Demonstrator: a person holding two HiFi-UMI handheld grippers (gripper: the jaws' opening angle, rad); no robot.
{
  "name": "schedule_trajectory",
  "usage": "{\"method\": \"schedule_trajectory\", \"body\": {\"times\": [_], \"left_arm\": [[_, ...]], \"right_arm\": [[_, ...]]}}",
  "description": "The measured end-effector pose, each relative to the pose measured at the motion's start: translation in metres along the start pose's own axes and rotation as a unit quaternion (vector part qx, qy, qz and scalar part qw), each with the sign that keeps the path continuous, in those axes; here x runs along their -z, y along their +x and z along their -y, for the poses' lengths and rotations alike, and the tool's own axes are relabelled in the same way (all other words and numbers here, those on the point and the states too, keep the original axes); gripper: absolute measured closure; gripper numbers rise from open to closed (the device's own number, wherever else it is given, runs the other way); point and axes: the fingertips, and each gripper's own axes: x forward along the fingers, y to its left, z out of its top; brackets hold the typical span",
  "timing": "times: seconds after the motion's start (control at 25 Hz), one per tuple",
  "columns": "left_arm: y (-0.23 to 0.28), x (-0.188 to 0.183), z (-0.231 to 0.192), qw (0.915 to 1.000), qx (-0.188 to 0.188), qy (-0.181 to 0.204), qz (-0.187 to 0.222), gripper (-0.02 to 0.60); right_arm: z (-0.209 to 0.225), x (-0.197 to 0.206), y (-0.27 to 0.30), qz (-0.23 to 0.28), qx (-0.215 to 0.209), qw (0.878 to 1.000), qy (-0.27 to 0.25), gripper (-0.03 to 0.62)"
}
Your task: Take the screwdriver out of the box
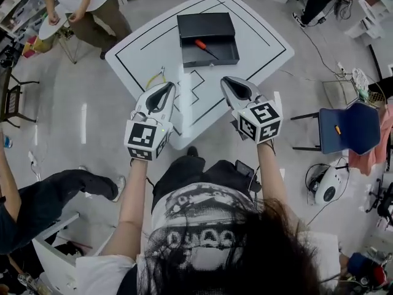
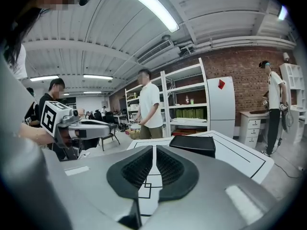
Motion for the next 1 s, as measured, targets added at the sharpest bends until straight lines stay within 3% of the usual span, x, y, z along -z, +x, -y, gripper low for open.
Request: {"method": "schedule_trajectory", "body": {"times": [0.44, 0.72, 1.0], "left_arm": [[0.010, 0.006, -0.009, 0.9999, 0.015, -0.005, -0.003, 0.581], [0.023, 0.014, -0.019, 0.9999, -0.004, -0.008, -0.014, 0.581], [0.046, 0.011, -0.034, 0.9978, -0.053, -0.024, -0.031, 0.581]], "right_arm": [[0.011, 0.002, 0.020, -0.027, 0.005, 1.000, -0.010, 0.576], [0.037, 0.000, 0.049, -0.043, -0.018, 0.999, -0.027, 0.565], [0.072, -0.007, 0.097, -0.072, -0.066, 0.994, -0.045, 0.554]]}}
